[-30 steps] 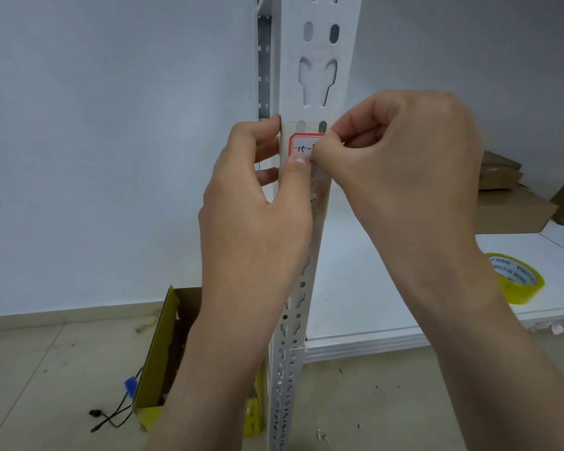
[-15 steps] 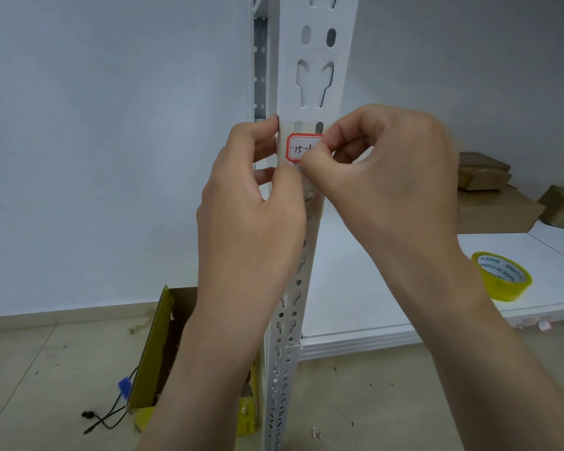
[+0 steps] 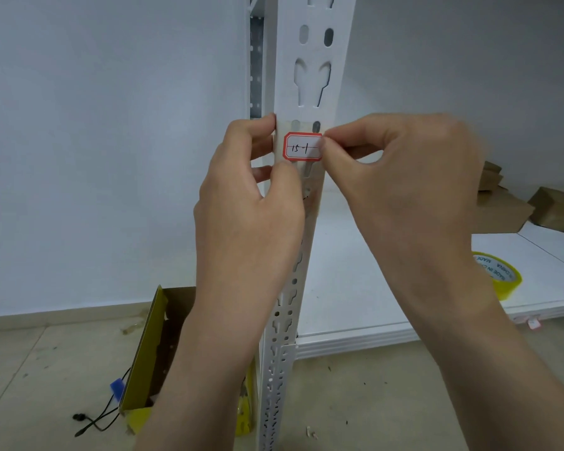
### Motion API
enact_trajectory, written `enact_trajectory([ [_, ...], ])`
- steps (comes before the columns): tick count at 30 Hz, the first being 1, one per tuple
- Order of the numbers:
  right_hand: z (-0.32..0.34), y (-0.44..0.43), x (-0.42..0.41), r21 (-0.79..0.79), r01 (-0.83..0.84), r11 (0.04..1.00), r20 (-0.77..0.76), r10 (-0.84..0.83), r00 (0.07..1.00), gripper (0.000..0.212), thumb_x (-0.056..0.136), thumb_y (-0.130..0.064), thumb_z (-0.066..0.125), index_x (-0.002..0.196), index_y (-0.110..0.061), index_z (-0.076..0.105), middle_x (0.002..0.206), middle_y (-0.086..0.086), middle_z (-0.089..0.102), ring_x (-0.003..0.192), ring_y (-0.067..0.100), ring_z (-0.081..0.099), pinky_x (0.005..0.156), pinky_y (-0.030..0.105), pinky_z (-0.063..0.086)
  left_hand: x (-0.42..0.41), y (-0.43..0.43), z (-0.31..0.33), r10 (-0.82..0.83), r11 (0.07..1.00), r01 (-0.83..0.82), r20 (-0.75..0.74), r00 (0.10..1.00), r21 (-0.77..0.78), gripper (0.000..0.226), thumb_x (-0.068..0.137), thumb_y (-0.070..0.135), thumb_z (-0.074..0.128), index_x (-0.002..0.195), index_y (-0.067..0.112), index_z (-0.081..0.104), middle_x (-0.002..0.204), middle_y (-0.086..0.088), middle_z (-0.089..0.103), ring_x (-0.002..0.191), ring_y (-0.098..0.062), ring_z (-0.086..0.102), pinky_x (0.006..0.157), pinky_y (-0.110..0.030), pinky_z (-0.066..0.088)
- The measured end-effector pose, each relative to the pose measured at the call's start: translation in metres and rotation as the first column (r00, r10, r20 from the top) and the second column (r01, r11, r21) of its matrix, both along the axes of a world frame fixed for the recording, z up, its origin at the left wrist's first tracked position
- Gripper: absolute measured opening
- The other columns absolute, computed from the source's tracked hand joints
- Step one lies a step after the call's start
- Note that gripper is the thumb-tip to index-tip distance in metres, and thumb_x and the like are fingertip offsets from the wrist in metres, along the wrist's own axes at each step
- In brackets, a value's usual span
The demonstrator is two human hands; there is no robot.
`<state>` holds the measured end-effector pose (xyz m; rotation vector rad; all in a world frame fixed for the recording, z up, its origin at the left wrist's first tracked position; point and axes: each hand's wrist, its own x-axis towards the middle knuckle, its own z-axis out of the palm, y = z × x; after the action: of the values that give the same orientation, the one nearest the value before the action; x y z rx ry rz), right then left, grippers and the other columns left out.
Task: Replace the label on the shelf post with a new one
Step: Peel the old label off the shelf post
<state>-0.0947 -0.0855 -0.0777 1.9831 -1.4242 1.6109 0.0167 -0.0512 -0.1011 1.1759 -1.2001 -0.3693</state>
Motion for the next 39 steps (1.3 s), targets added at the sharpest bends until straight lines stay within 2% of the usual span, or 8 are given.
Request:
enact_trajectory([
  [6, 0.005, 0.000, 0.006, 0.085, 0.058, 0.995, -0.027, -0.056, 0.998, 0.016, 0.088, -0.045, 0.070, 0.090, -0.033, 0.080, 0.082, -0.010, 0.076, 0.076, 0.017, 0.069, 0.071, 0.034, 0.057, -0.002, 0.000, 0.000, -0.002, 1.000, 0.002, -0.001, 1.000, -0.004, 0.032, 0.101, 0.028, 0.054, 0.131, 0.037, 0.054, 0.125, 0.022, 0.061, 0.105, -0.001, 0.063, 0.082, -0.014, 0.052],
  [12, 0.008, 0.001, 0.007, 0.129, 0.111, 0.985, -0.064, -0.104, 0.993, 0.019, 0.090, -0.048, 0.067, 0.092, -0.032, 0.078, 0.073, -0.012, 0.061, 0.068, 0.008, 0.056, 0.054, 0.017, 0.032, -0.003, 0.002, 0.001, -0.008, 1.000, 0.008, 0.000, 1.000, -0.008, 0.033, 0.101, 0.029, 0.055, 0.133, 0.035, 0.053, 0.126, 0.019, 0.061, 0.107, -0.007, 0.064, 0.091, -0.030, 0.057],
  [18, 0.008, 0.000, 0.011, 0.119, 0.125, 0.985, -0.055, -0.119, 0.991, 0.022, 0.089, -0.050, 0.068, 0.090, -0.030, 0.075, 0.073, -0.012, 0.061, 0.069, 0.007, 0.055, 0.056, 0.008, 0.025, -0.001, 0.000, -0.002, -0.017, 1.000, 0.017, 0.008, 1.000, -0.006, 0.032, 0.101, 0.032, 0.054, 0.133, 0.038, 0.052, 0.124, 0.023, 0.058, 0.103, 0.002, 0.061, 0.083, -0.019, 0.052],
  [25, 0.009, 0.000, 0.011, 0.125, 0.136, 0.983, -0.069, -0.128, 0.989, 0.021, 0.089, -0.048, 0.067, 0.091, -0.029, 0.074, 0.073, -0.011, 0.061, 0.070, 0.008, 0.056, 0.057, 0.010, 0.028, -0.002, 0.000, -0.003, -0.017, 1.000, 0.017, 0.010, 1.000, -0.008, 0.033, 0.101, 0.031, 0.054, 0.133, 0.037, 0.051, 0.123, 0.024, 0.057, 0.101, 0.005, 0.061, 0.077, -0.010, 0.047],
  [27, 0.008, 0.000, 0.011, 0.117, 0.139, 0.983, -0.073, -0.131, 0.989, 0.022, 0.088, -0.049, 0.066, 0.090, -0.029, 0.074, 0.073, -0.011, 0.061, 0.072, 0.010, 0.059, 0.057, 0.019, 0.036, -0.002, 0.000, -0.003, -0.016, 1.000, 0.016, 0.011, 1.000, -0.003, 0.034, 0.101, 0.031, 0.054, 0.134, 0.037, 0.051, 0.123, 0.024, 0.057, 0.101, 0.005, 0.060, 0.075, -0.010, 0.047],
  [29, 0.007, -0.001, 0.012, 0.102, 0.145, 0.984, -0.068, -0.138, 0.988, 0.020, 0.087, -0.049, 0.066, 0.089, -0.030, 0.073, 0.071, -0.011, 0.060, 0.074, 0.012, 0.061, 0.064, 0.025, 0.039, -0.002, 0.000, -0.002, -0.017, 1.000, 0.017, 0.010, 1.000, -0.006, 0.035, 0.101, 0.031, 0.055, 0.135, 0.036, 0.051, 0.124, 0.023, 0.057, 0.102, 0.004, 0.061, 0.077, -0.011, 0.048],
  [36, 0.006, -0.001, 0.012, 0.099, 0.139, 0.985, -0.049, -0.134, 0.990, 0.020, 0.084, -0.049, 0.066, 0.086, -0.030, 0.072, 0.070, -0.010, 0.060, 0.076, 0.014, 0.062, 0.066, 0.026, 0.039, -0.002, -0.001, -0.002, -0.014, 1.000, 0.014, 0.006, 1.000, -0.012, 0.035, 0.100, 0.032, 0.056, 0.134, 0.036, 0.052, 0.122, 0.024, 0.057, 0.099, 0.005, 0.061, 0.078, -0.013, 0.049],
  [39, 0.005, -0.002, 0.012, 0.096, 0.135, 0.986, -0.053, -0.131, 0.990, 0.022, 0.084, -0.050, 0.065, 0.087, -0.029, 0.072, 0.069, -0.010, 0.059, 0.074, 0.013, 0.059, 0.060, 0.025, 0.037, -0.002, -0.001, -0.002, -0.017, 1.000, 0.017, 0.007, 1.000, -0.009, 0.035, 0.100, 0.032, 0.056, 0.134, 0.037, 0.051, 0.123, 0.023, 0.057, 0.099, 0.005, 0.061, 0.077, -0.013, 0.049],
])
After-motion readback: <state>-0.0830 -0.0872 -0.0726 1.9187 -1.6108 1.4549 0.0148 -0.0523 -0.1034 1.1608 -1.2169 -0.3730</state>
